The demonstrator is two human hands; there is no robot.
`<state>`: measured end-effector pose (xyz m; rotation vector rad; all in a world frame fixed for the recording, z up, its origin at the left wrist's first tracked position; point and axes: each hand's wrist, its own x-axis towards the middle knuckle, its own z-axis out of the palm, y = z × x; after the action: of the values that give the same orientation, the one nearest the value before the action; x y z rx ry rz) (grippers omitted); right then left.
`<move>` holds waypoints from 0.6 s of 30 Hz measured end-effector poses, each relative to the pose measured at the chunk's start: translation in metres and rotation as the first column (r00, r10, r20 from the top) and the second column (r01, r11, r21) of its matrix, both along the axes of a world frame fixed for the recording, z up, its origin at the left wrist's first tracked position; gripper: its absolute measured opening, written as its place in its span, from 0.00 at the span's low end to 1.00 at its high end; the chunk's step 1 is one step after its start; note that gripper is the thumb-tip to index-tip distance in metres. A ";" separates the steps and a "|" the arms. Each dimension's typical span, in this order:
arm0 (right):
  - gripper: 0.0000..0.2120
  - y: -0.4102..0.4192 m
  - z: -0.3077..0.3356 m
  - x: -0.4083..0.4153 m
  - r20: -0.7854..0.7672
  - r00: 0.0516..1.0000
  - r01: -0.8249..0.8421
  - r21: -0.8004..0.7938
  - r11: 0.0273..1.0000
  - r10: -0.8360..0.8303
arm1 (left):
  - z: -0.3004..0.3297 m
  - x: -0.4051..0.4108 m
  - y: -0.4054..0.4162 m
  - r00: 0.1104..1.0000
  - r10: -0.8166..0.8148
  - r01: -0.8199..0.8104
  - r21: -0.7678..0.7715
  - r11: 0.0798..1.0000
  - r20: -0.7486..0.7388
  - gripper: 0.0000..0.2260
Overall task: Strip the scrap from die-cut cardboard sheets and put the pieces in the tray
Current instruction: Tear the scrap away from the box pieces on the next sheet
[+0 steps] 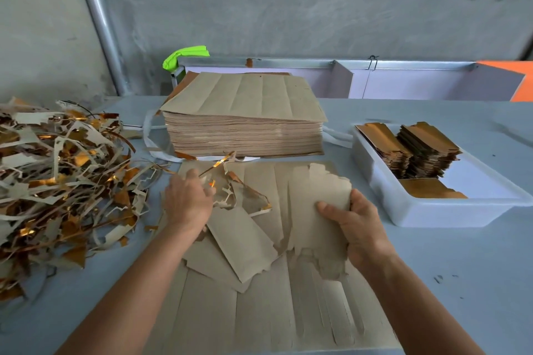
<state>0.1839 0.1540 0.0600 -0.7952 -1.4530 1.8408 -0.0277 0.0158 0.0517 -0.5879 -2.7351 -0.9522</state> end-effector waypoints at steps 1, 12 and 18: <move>0.13 0.003 0.001 0.001 -0.001 1.000 0.015 -0.015 1.000 -0.015 | 0.000 0.001 -0.005 0.999 0.033 -0.030 -0.073 0.997 0.030 0.14; 0.11 0.005 -0.012 -0.007 0.033 0.999 0.023 -0.169 0.985 -0.018 | -0.034 0.042 0.000 0.958 -0.089 0.192 -0.380 0.905 0.272 0.47; 0.21 0.009 -0.008 0.003 0.069 0.997 0.046 -0.117 0.992 -0.039 | -0.032 0.026 0.005 0.995 -0.070 0.079 -0.135 0.988 0.070 0.25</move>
<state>0.1866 0.1626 0.0518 -0.9461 -1.3666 1.8982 -0.0012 0.0211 0.0193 -0.6998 -2.8723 -0.8167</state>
